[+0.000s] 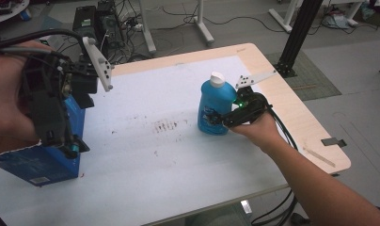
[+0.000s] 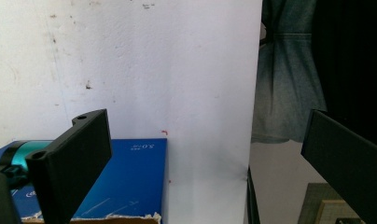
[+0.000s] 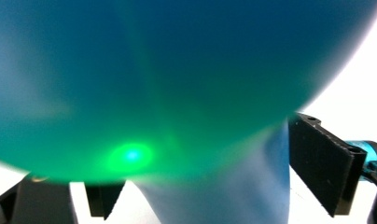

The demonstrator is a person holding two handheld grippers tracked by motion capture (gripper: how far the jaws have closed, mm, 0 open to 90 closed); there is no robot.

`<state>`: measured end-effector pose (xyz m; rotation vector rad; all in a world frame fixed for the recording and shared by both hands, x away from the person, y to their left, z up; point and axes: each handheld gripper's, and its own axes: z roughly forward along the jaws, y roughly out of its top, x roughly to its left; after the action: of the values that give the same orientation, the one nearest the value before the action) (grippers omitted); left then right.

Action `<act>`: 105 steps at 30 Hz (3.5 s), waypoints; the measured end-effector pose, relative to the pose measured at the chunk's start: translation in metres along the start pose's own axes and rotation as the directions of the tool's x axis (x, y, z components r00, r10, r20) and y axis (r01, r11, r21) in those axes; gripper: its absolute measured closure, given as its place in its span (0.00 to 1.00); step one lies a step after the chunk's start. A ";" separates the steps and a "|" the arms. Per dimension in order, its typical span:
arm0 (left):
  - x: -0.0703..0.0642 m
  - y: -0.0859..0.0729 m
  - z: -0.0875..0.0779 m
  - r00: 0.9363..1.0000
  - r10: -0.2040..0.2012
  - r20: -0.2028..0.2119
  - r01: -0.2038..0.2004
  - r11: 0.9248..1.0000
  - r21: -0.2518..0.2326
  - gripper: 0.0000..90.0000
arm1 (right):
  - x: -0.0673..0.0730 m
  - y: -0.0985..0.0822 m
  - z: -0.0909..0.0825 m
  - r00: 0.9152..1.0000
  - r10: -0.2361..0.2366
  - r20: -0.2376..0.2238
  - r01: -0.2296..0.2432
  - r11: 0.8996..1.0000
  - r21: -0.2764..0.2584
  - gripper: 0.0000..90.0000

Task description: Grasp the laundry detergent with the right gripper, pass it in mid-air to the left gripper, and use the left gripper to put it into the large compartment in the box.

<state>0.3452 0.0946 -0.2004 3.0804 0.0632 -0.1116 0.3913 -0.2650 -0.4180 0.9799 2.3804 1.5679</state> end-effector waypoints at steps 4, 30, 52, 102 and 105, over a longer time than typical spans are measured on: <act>0.001 0.000 0.000 1.000 -0.003 0.000 0.003 1.000 -0.001 0.02 | -0.001 -0.001 0.001 1.000 -0.005 0.007 0.005 1.000 0.004 0.20; 0.005 0.000 0.001 1.000 -0.010 0.002 0.010 1.000 0.000 0.02 | -0.002 -0.002 0.003 0.998 -0.046 -0.029 0.046 0.999 -0.005 0.41; 0.004 0.002 -0.001 1.000 -0.005 -0.004 0.005 1.000 -0.012 0.02 | 0.028 0.016 -0.002 0.977 -0.204 -0.062 0.205 0.979 0.011 0.50; -0.004 0.034 0.006 1.000 0.000 -0.004 -0.001 1.000 -0.018 0.02 | 0.139 0.072 0.049 0.826 -0.395 -0.403 0.444 0.895 0.033 0.50; -0.004 0.037 0.006 1.000 0.001 -0.001 -0.001 1.000 -0.019 0.02 | 0.144 0.075 0.055 0.816 -0.397 -0.420 0.449 0.893 0.028 0.50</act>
<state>0.3422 0.0572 -0.2043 3.0612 0.0627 -0.1095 0.3360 -0.1208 -0.3446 0.0946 2.7369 1.5676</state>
